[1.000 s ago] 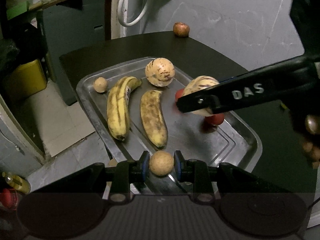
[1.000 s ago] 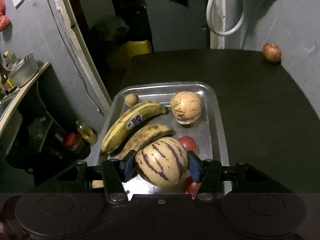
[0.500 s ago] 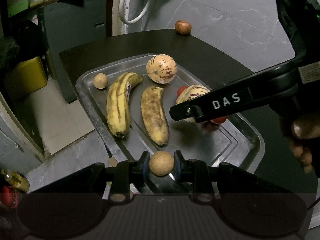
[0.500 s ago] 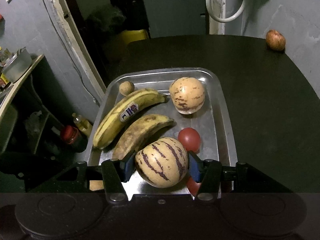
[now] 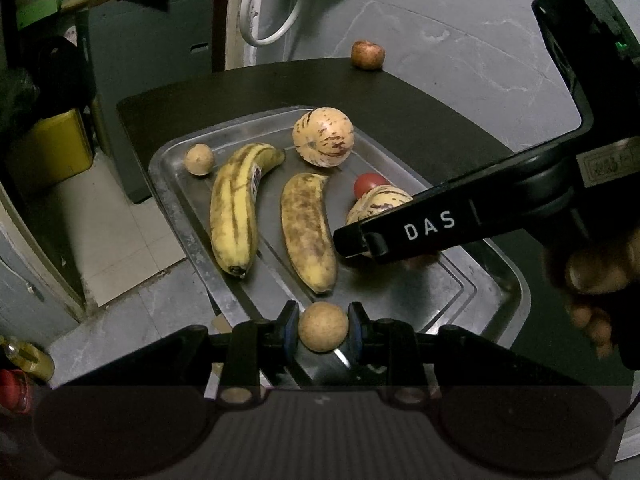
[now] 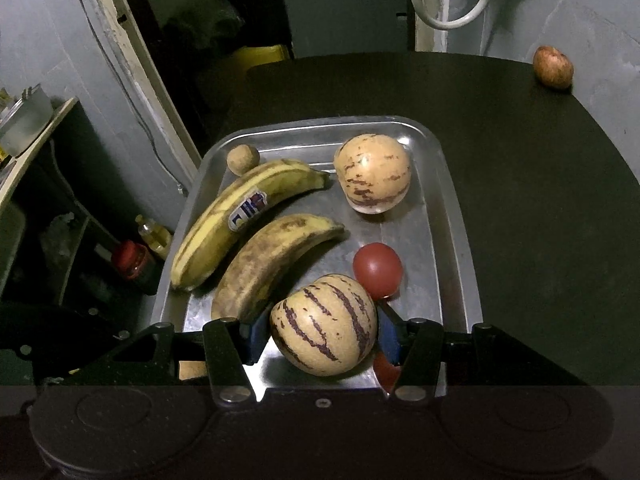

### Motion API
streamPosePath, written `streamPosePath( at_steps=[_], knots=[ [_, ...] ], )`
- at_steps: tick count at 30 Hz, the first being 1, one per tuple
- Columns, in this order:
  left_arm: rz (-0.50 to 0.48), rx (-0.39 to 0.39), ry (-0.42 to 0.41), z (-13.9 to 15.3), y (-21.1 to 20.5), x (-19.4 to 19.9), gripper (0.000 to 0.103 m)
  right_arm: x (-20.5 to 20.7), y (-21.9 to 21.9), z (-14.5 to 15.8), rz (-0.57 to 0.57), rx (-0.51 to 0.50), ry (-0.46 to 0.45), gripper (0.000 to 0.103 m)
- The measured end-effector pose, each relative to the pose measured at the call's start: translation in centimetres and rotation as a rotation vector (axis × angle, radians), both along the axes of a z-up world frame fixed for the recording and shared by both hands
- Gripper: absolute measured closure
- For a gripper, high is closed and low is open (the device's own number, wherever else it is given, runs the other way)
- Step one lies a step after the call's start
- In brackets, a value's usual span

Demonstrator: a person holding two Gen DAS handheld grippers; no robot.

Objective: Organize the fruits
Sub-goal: 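Lower the melon into the tray and open the right tool while the left tool releases the tan fruit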

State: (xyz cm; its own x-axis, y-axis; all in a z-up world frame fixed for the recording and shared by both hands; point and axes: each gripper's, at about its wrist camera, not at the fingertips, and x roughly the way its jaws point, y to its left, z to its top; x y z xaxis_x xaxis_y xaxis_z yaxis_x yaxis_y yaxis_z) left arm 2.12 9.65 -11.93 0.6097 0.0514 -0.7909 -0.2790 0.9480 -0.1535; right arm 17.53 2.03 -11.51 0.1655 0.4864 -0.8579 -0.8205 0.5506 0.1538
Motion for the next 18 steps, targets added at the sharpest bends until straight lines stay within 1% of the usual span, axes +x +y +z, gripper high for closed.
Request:
streamPosePath(
  at_steps=[11,14,16,18],
  knots=[
    [0.01,-0.009,-0.001,0.0,0.4,0.3,0.073,0.2,-0.1,0.3,-0.02,0.008,0.004,0.046],
    [0.009,-0.01,-0.004,0.1,0.4,0.4,0.069,0.2,-0.1,0.8,-0.019,0.014,-0.003,0.046],
    [0.007,-0.011,-0.009,0.3,0.4,0.4,0.06,0.2,-0.2,1.2,-0.023,0.019,-0.009,0.045],
    [0.002,-0.01,-0.014,0.5,0.4,0.5,0.057,0.3,-0.3,1.7,-0.03,0.026,-0.013,0.044]
  ],
)
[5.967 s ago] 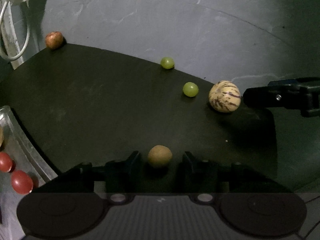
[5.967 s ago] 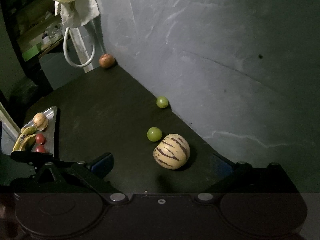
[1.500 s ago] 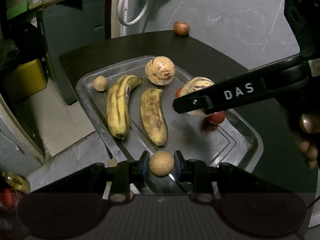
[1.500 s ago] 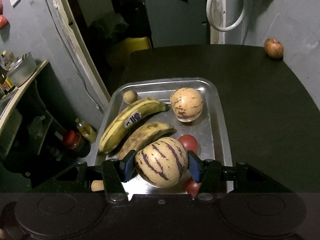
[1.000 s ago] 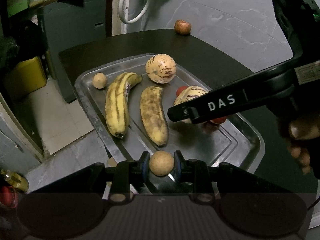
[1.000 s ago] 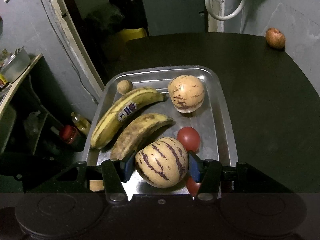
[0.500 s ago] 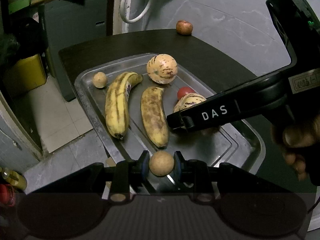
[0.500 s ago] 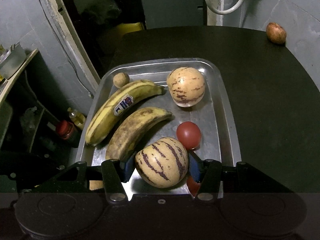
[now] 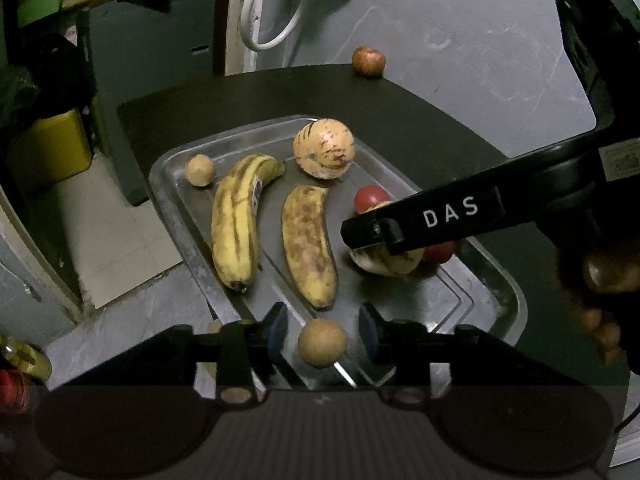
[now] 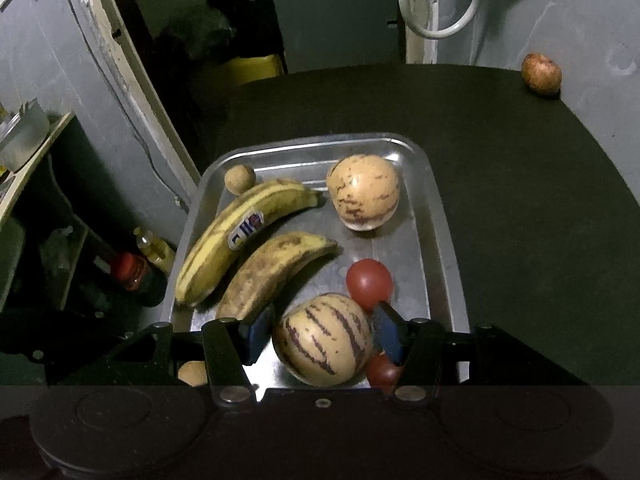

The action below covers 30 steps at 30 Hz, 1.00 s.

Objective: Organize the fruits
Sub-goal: 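Lower the melon into the tray and open the right tool while the left tool releases the tan fruit, then withdraw both tools from the tray toward the green grapes on the table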

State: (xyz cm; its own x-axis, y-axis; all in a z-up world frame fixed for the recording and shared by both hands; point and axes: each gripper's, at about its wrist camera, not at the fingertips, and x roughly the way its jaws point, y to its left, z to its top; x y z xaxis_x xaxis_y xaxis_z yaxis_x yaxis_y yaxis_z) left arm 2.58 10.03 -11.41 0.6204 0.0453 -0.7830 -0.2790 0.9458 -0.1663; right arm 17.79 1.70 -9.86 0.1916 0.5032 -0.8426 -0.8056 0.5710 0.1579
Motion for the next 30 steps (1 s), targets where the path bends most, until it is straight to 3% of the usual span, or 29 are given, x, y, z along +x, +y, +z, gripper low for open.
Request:
streamPosePath(
  at_steps=[13,18,22,25,30],
  knots=[
    [-0.045,0.007,-0.043,1.8,0.6,0.2,0.026,-0.2,-2.1,3.4,-0.108,0.058,-0.037,0.033],
    [-0.078,0.015,-0.068,2.9,0.8,0.3,0.021,-0.6,-3.4,5.4,-0.172,0.092,-0.057,0.031],
    [-0.105,0.013,-0.102,4.2,1.0,0.2,0.014,-1.6,-4.7,7.6,-0.227,0.14,-0.086,0.014],
    [-0.121,-0.003,-0.136,5.3,1.4,0.1,0.004,-2.6,-5.8,9.5,-0.27,0.172,-0.115,0.008],
    [-0.164,-0.015,-0.183,7.0,1.6,0.2,0.001,-4.5,-7.8,12.2,-0.351,0.223,-0.163,0.001]
  ],
)
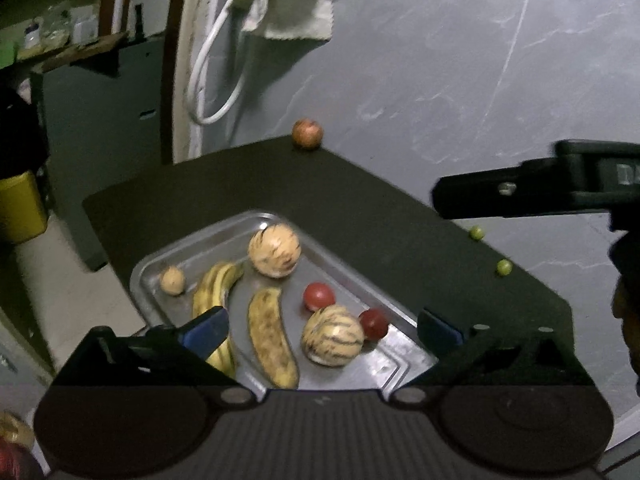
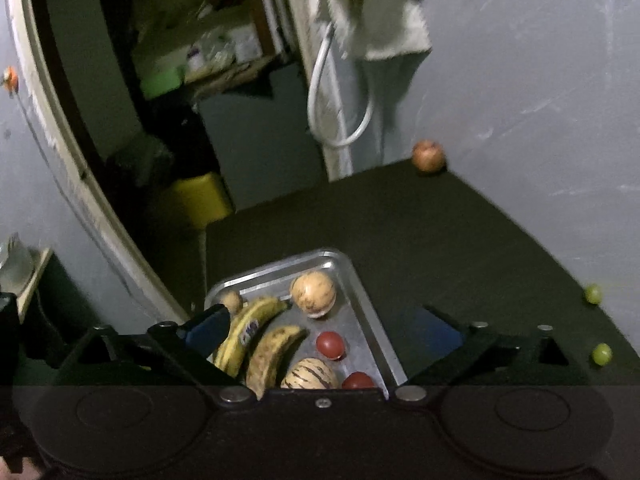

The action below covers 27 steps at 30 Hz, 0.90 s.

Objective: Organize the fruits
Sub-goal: 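Withdraw both tools from the tray toward the green grapes on the table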

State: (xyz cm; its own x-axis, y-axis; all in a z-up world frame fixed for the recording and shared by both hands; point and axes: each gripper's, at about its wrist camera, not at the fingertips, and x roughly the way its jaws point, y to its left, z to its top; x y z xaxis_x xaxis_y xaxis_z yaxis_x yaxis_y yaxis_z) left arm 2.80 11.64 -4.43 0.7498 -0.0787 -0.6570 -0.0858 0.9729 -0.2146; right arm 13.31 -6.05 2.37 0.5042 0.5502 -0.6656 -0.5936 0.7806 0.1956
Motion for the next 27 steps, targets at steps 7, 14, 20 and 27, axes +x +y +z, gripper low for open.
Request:
streamPosePath(
  at_steps=[7,14,20,27],
  knots=[
    [-0.06,0.0,-0.03,1.1,-0.2,0.0,0.001,-3.8,-2.6,2.7,-0.096,0.04,-0.062,0.001],
    [-0.132,-0.028,-0.039,1.0,-1.2,0.5,0.001,-7.9,-6.6,3.6,-0.233,0.042,-0.088,0.001],
    [-0.187,-0.031,-0.044,1.3,-3.8,1.0,0.001,-9.9,-10.9,3.5,-0.336,0.025,-0.087,0.001],
    [-0.218,0.013,-0.053,2.4,-7.3,1.7,0.001,-10.8,-15.7,3.4,-0.389,0.058,-0.105,0.001]
  ],
)
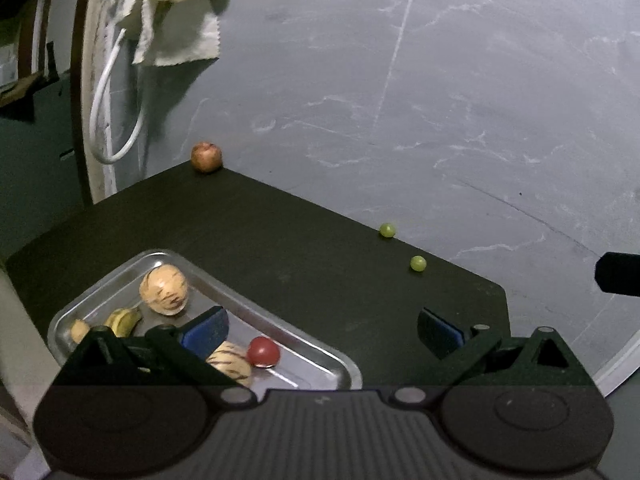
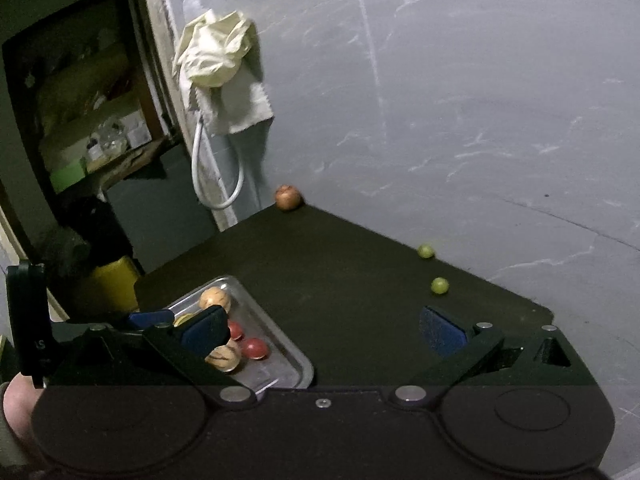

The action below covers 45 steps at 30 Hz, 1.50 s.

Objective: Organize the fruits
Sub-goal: 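Withdraw both tools from the tray toward the green grapes on the table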

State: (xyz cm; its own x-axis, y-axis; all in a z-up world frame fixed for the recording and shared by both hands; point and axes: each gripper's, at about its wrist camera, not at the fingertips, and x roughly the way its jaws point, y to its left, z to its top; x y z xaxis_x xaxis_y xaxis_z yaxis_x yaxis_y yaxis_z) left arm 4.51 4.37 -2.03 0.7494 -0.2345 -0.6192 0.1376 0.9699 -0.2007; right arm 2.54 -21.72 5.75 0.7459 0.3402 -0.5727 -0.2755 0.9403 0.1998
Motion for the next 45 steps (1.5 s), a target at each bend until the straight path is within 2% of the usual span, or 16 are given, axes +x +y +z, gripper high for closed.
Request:
streamPosePath(
  at_steps=[9,14,19,25,28,36,45],
  knots=[
    [-0.021,0.114,0.002,1.9,-4.2,0.5,0.001,0.1,-5.3,-1.5,-0.052,0.094,-0.001,0.001],
    [-0.032,0.169,-0.017,3.1,-5.4,1.6,0.001,1.1,-6.2,-2.5,-0.065,0.132,-0.003,0.001],
    [-0.063,0.178,-0.023,3.4,-6.0,3.9,0.001,2.4,-6.1,-2.6,-0.102,0.149,0.007,0.001],
    [-0.159,0.138,-0.01,1.6,-5.9,9.4,0.001,4.9,-5.3,-3.5,-0.176,0.113,0.01,0.001],
    [-0.232,0.116,0.015,0.3,-5.9,12.7,0.001,6.8,-4.5,-4.2,-0.256,0.087,0.033,0.001],
    [-0.391,0.121,0.03,-3.1,-6.6,20.0,0.001,11.9,-2.5,-6.8,-0.354,0.045,0.064,0.001],
    [-0.462,0.131,0.026,-6.0,-7.4,25.4,0.001,16.5,-1.3,-10.7,-0.392,-0.018,0.07,0.007]
  ],
)
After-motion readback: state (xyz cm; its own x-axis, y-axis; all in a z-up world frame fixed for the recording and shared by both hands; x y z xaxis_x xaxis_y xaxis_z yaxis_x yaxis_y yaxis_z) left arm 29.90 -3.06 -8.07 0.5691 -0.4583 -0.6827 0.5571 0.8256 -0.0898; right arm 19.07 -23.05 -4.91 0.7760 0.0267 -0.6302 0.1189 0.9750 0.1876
